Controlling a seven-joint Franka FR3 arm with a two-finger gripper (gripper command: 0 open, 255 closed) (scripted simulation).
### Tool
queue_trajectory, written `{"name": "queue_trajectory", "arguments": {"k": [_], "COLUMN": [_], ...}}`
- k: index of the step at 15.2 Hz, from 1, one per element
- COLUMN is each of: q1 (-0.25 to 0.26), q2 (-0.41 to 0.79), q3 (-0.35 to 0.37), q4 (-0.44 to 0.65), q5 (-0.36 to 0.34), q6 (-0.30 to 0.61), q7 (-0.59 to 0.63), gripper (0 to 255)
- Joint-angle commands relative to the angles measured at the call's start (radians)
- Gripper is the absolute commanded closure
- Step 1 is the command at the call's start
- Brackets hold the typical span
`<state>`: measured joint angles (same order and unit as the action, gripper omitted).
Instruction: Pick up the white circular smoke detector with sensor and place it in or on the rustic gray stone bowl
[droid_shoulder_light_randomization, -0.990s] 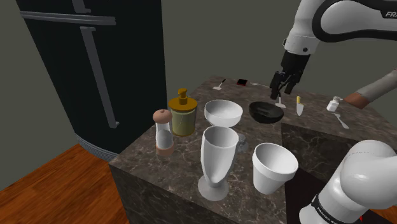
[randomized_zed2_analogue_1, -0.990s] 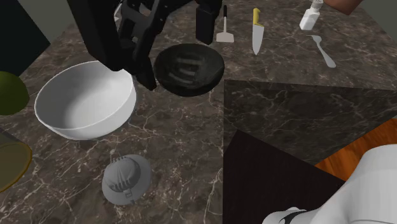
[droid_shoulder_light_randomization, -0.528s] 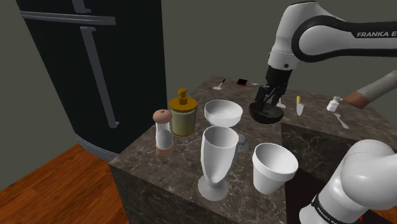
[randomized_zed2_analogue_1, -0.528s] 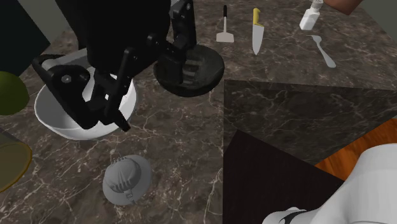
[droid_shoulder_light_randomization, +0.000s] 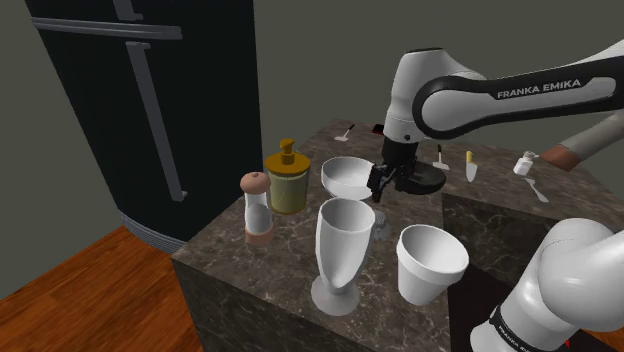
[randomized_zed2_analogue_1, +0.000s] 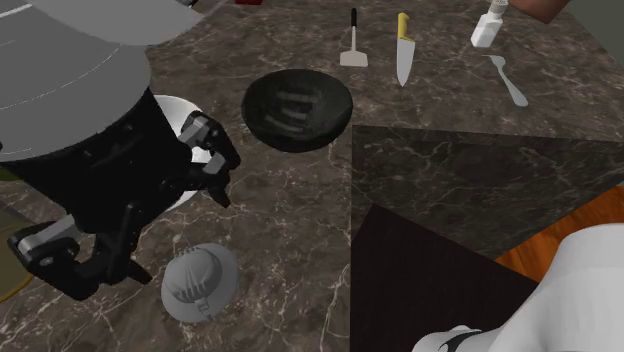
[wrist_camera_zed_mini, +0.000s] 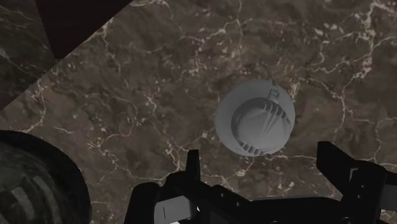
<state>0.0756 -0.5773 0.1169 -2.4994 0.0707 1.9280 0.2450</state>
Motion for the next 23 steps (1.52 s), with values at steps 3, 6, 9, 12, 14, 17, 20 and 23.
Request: {"name": "queue_trajectory", "arguments": {"k": [3,6,9,12,14,17,20,23], "q1": [0.014,0.015,0.015,0.015,0.015,0.015,0.015,0.015], "q2": [0.076,0.091,0.111,0.111,0.111,0.111,0.111,0.111], "q3": [0.028,0.031,0.035,0.035,0.035,0.035,0.035,0.035], "q4": [-0.021,-0.052,-0.086,-0.086,-0.086,-0.086,-0.086,-0.086], "q5": [0.018,0.020,0.021,0.021,0.021,0.021,0.021,0.021], "q6": [0.092,0.136,0.191,0.191,0.191,0.191,0.191,0.191], "q7": [0.023,0.023,0.023,0.023,0.023,0.023,0.023,0.023], "gripper": [0,0,0,0,0,0,255,255]}}
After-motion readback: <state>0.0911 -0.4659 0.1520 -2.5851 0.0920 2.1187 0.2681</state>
